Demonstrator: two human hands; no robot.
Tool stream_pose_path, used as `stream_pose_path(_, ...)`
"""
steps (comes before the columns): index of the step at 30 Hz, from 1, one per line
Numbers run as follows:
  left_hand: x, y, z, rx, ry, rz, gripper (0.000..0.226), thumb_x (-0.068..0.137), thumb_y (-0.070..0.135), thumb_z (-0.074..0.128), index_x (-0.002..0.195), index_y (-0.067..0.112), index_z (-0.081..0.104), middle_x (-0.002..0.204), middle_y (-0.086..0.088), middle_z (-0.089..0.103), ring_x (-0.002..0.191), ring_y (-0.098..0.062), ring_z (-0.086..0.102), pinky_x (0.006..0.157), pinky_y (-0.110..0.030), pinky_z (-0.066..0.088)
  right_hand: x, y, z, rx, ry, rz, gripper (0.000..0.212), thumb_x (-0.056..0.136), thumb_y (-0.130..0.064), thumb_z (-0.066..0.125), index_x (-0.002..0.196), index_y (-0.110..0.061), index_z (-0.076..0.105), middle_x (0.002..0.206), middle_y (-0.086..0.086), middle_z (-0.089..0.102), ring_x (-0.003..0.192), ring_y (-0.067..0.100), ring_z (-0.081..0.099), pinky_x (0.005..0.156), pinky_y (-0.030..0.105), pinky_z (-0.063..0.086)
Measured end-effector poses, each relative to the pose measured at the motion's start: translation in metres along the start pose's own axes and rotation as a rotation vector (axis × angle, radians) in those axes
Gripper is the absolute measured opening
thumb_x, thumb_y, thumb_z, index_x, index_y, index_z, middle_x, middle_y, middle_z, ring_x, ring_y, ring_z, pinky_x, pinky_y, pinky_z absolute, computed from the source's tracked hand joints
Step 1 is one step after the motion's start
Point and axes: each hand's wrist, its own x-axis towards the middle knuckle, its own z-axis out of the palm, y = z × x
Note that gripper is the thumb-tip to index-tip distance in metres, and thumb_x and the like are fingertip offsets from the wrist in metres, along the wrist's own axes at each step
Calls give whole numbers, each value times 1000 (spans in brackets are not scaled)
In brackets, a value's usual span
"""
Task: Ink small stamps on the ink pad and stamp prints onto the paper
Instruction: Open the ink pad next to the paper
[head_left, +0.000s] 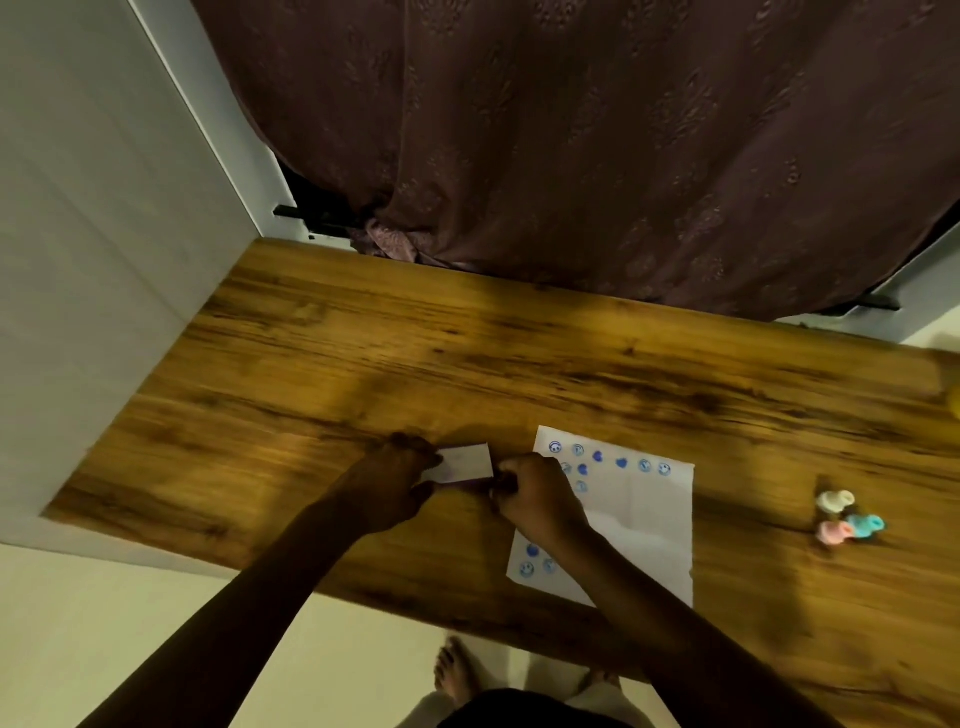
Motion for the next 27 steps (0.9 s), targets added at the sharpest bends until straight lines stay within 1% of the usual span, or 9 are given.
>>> stream_pose_path(5,9,-1,-13,-6,-48,32,46,93,30,71,135,11,66,139,-12,64,130,-30,57,107,-38,46,2,-3,1,52,4,17,19,98,-31,67,111,-21,77,109,1,79,102,18,73,95,32,57)
stream_pose_path(10,10,0,-16,-22,-46,37,48,90,34,76,131,11,68,135,-11,66,125,-29,60,104,-41,49,2,0,2,123,-12,30,22,93,-35,73,113,-24,76,110,-3,78,102,14,73,82,18,53)
stream_pose_path(14,8,-2,-15,-10,-26,79,44,88,28,78,126,8,72,129,-16,69,120,-34,64,100,-41,51,2,1,2,160,-14,17,26,92,-40,74,112,-23,77,107,-2,79,98,14,74,92,37,61)
stream_pose_path(16,7,3,-20,18,-32,134,39,85,23,82,120,6,75,121,-20,72,112,-38,69,93,-42,57,2,0,2,138,-7,21,27,93,-40,74,113,-22,77,109,-1,79,100,16,74,94,39,60)
stream_pose_path(18,8,4,-21,47,-50,177,37,74,15,91,107,2,79,106,-22,77,96,-40,75,78,-43,63,2,0,2,113,-1,25,28,93,-38,75,115,-22,76,114,0,78,106,18,72,98,38,58)
stream_pose_path(19,8,4,-22,35,-59,176,38,74,14,91,108,2,79,106,-23,77,97,-40,75,79,-43,63,2,0,2,109,3,27,28,93,-38,75,116,-22,76,115,0,78,108,18,72,99,37,57)
stream_pose_path(22,12,0,-22,18,-51,119,43,94,27,72,132,7,68,134,-16,66,125,-32,62,102,-38,50,1,0,2,103,16,41,24,94,-35,73,113,-20,74,113,1,77,108,19,72,100,37,57)
stream_pose_path(24,14,-3,-22,-2,-95,70,45,98,33,66,138,12,63,140,-9,63,130,-25,57,106,-35,46,1,0,3,91,18,40,22,97,-33,71,113,-18,73,114,2,77,108,19,71,99,38,58)
stream_pose_path(27,17,-6,-25,-3,-112,66,44,100,32,63,140,15,62,142,-6,63,132,-23,56,107,-32,43,1,-1,3,101,27,39,25,97,-34,70,116,-19,73,117,2,76,111,19,70,101,34,56)
